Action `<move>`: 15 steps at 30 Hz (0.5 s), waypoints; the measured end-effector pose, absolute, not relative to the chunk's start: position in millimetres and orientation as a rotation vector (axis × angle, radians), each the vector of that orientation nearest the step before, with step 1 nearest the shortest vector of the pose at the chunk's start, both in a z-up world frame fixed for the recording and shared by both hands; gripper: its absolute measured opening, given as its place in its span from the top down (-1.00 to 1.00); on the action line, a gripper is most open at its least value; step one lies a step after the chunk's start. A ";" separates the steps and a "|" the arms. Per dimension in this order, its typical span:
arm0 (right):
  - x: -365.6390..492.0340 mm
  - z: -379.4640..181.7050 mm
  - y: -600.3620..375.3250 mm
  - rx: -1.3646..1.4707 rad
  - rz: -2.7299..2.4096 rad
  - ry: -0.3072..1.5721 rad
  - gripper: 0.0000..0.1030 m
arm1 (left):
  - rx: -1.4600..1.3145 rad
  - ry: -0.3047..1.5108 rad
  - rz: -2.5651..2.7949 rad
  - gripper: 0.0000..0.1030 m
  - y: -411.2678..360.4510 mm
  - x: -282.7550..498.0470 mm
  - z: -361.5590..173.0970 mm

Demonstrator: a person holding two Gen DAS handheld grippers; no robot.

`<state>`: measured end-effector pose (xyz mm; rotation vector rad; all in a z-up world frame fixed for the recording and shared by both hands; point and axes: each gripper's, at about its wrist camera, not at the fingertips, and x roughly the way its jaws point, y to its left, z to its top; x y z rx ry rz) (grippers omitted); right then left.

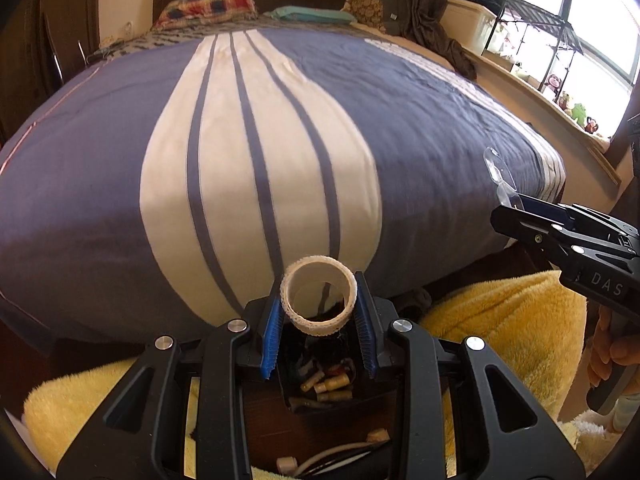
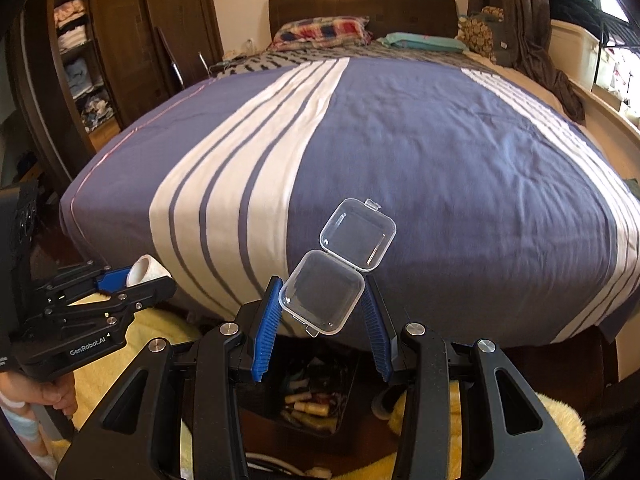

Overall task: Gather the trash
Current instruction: 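Carry the clear case and tape roll down to the floor bin with both tools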

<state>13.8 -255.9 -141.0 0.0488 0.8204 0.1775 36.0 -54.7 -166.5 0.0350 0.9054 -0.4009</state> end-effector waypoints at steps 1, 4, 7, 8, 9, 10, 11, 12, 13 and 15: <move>13.2 -145.2 -255.1 0.049 0.182 0.834 0.20 | 0.032 0.915 -0.399 0.40 -53.1 35.6 -169.4; 10.8 -162.2 -252.9 0.060 0.195 0.883 0.20 | 0.012 0.958 -0.393 0.40 -45.1 33.8 -184.2; 10.9 -181.9 -248.2 0.068 0.216 0.941 0.20 | 0.009 1.002 -0.396 0.40 -43.0 32.5 -200.4; 10.7 -187.4 -246.4 0.070 0.221 0.957 0.20 | 0.012 1.017 -0.397 0.40 -42.9 32.5 -206.0; 10.9 -195.8 -244.0 0.074 0.230 0.981 0.20 | 0.010 1.033 -0.399 0.40 -42.6 33.1 -211.8; 11.9 -200.6 -242.3 0.076 0.236 0.996 0.20 | 0.010 1.053 -0.405 0.40 -42.6 33.6 -218.7; 12.4 -206.7 -240.8 0.079 0.242 1.013 0.20 | 0.014 1.072 -0.411 0.40 -43.1 34.1 -225.7; 13.7 -216.7 -239.3 0.085 0.246 1.042 0.20 | 0.015 1.091 -0.414 0.40 -43.3 34.8 -232.8; 14.6 -223.0 -239.2 0.090 0.250 1.058 0.20 | 0.011 1.110 -0.419 0.40 -43.6 35.8 -239.5; 16.3 -237.6 -237.6 0.111 0.265 1.101 0.20 | 0.006 1.153 -0.443 0.40 -45.4 39.4 -253.7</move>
